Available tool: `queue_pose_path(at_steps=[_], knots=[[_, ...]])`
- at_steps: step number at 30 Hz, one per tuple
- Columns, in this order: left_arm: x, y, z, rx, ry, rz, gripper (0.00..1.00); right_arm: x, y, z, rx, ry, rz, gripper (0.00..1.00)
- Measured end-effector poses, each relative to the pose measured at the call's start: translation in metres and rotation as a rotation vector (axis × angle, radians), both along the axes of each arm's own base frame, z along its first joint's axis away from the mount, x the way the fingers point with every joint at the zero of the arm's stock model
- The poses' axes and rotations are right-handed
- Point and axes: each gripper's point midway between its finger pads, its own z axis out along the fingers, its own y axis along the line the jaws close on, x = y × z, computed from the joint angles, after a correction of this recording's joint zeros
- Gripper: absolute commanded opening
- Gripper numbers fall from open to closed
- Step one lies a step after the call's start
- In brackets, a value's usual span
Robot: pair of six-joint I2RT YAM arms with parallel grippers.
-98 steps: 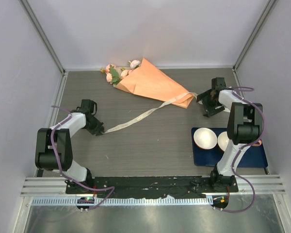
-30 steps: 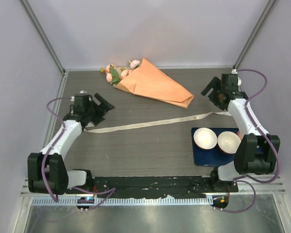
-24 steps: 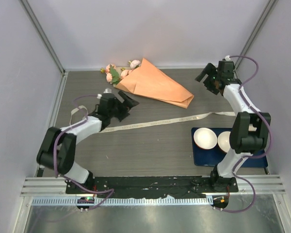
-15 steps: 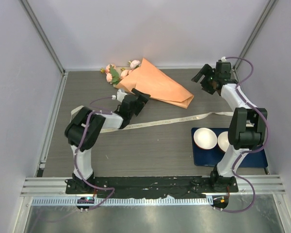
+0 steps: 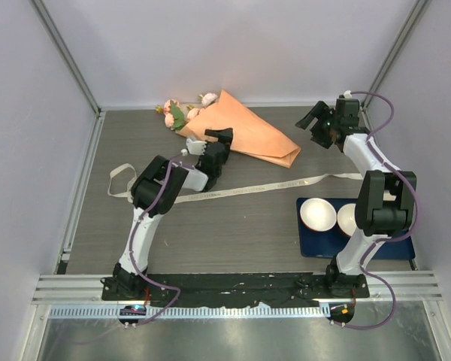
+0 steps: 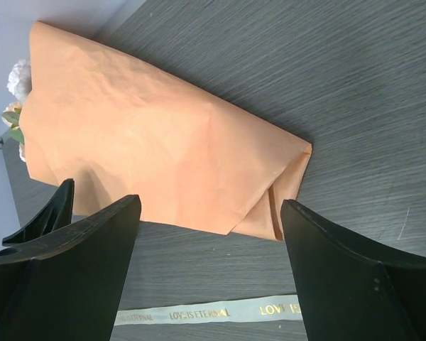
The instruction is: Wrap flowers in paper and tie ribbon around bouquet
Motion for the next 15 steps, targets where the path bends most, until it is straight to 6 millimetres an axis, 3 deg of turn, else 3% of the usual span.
queue_pose_path(at_steps=[9,14,15], knots=[[0.020,-0.006,-0.002,-0.119,-0.097,0.063,0.61,0.003,0.002,0.014,0.054,-0.040,0.002,0.86],[0.023,-0.006,-0.015,-0.099,-0.099,0.066,0.26,0.001,0.002,0.010,0.060,-0.030,0.001,0.86],[0.023,-0.006,-0.018,-0.095,-0.100,0.064,0.23,0.001,0.002,0.009,0.061,-0.029,0.000,0.86]])
